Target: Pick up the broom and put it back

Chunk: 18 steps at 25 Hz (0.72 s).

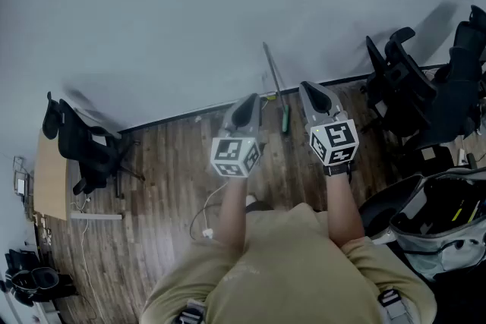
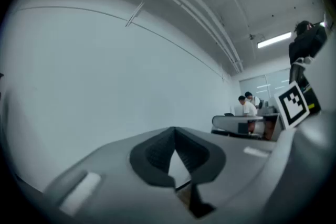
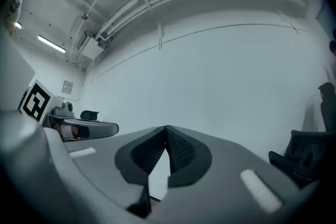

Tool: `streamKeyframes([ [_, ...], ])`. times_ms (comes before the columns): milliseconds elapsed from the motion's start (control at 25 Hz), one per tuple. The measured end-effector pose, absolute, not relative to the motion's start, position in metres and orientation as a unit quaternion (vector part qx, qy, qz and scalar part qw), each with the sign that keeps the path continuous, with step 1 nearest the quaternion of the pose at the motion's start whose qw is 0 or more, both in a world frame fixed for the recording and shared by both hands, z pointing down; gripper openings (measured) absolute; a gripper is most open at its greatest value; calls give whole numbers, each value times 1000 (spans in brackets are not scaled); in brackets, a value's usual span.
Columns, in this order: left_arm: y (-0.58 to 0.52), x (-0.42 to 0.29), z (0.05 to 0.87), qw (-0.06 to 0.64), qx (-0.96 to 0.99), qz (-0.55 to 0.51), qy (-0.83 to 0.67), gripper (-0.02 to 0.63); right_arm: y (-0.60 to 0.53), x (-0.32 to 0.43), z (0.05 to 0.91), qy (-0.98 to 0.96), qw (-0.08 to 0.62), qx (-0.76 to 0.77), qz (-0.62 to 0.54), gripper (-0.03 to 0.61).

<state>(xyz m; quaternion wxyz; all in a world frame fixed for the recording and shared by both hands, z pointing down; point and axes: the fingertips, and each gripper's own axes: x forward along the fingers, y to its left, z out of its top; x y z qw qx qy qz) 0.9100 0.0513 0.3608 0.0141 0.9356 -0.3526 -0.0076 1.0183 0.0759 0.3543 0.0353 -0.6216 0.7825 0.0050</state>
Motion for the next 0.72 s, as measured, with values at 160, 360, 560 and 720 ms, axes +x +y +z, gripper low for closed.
streamKeyframes([
  [160, 24, 876, 363, 29, 939, -10, -342, 2, 47, 980, 356, 781, 29, -624, -2, 5],
  [360, -17, 839, 371, 41, 946, -12, -320, 2, 8, 933, 363, 774, 16, -633, -7, 5],
  [560, -64, 804, 380, 63, 954, -22, -292, 2, -29, 888, 376, 760, 0, -650, -21, 5],
  [720, -87, 789, 387, 85, 965, -46, -244, 2, -52, 872, 394, 733, -45, -678, -31, 5],
])
